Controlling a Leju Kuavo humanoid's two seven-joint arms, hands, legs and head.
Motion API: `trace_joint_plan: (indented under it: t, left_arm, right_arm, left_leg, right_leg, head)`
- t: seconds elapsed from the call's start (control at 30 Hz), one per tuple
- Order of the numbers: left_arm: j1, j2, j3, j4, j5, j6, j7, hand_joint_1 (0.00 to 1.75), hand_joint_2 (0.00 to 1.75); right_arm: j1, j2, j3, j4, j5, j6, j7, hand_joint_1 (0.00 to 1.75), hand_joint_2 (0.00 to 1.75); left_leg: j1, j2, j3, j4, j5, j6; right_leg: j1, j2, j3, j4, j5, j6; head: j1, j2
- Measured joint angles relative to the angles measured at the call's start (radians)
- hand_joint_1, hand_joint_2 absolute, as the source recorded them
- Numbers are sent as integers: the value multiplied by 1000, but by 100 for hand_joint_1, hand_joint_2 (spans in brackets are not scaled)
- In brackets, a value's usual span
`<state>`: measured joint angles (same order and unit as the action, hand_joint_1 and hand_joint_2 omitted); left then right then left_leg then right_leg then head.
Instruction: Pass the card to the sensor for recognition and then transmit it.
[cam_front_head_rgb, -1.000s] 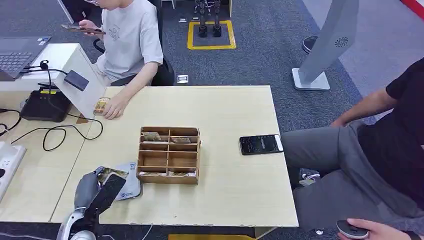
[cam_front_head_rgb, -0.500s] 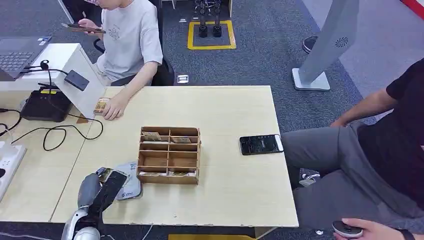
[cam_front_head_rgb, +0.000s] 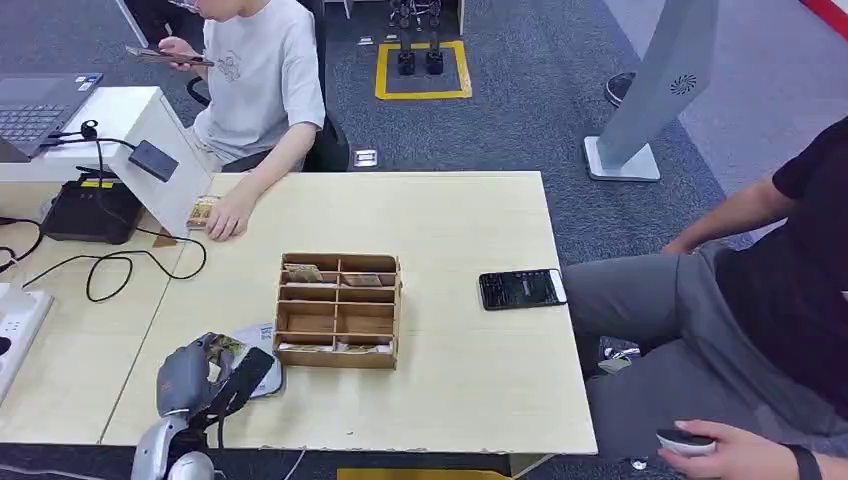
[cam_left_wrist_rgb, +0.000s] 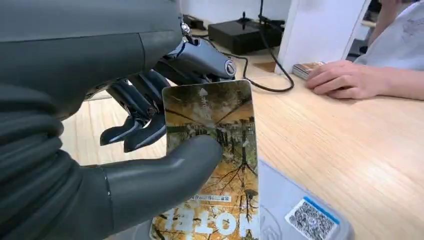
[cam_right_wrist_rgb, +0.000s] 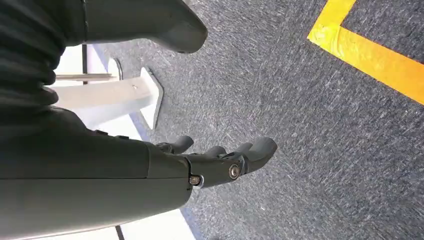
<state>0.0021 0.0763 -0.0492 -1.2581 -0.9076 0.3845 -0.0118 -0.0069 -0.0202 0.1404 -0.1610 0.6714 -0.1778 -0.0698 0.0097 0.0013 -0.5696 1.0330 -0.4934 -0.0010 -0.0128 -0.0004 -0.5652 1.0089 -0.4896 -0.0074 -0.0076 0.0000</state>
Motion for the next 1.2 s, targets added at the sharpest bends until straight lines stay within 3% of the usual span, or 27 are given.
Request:
trace_joint_plan:
  t: [0.27, 0.57, 0.83, 0.93, 1.07, 1.2]
  left_arm:
    - [-17, -3, -8, 30, -6, 15, -5, 175, 175]
    - [-27, -10, -8, -32, 207, 9, -115, 175, 175]
    - [-35, -10, -8, -86, 230, 5, -127, 175, 175]
    - [-39, -10, -8, -105, 288, 19, -171, 175, 175]
    - [-76, -16, -6, -161, 450, 42, -246, 175, 175]
    - [-159, 0, -5, -180, 400, 102, -266, 175, 175]
  right_arm:
    - [0, 0, 0, 0, 1, 0, 2, 0, 175]
    - [0, 0, -3, 0, 8, -1, 2, 0, 175]
    - [0, 0, -9, 0, 9, -1, 2, 0, 175]
    - [0, 2, -9, 0, 13, -1, 0, 0, 175]
    - [-1, 3, -9, 0, 30, 0, 0, 0, 175]
    - [-6, 3, -8, -2, 52, 4, 0, 0, 175]
  left_leg:
    - [0, 0, 0, 0, 0, 0]
    - [0, 0, 0, 0, 0, 0]
    - [0, 0, 0, 0, 0, 0]
    - [0, 0, 0, 0, 0, 0]
    - [0, 0, 0, 0, 0, 0]
    - [0, 0, 0, 1, 0, 0]
  right_leg:
    - [0, 0, 0, 0, 0, 0]
    - [0, 0, 0, 0, 0, 0]
    - [0, 0, 0, 0, 0, 0]
    - [0, 0, 0, 0, 0, 0]
    - [0, 0, 0, 0, 0, 0]
    - [0, 0, 0, 0, 1, 0]
  head:
    - [0, 0]
    - [0, 0]
    - [0, 0]
    - [0, 0]
    - [0, 0]
    - [0, 0]
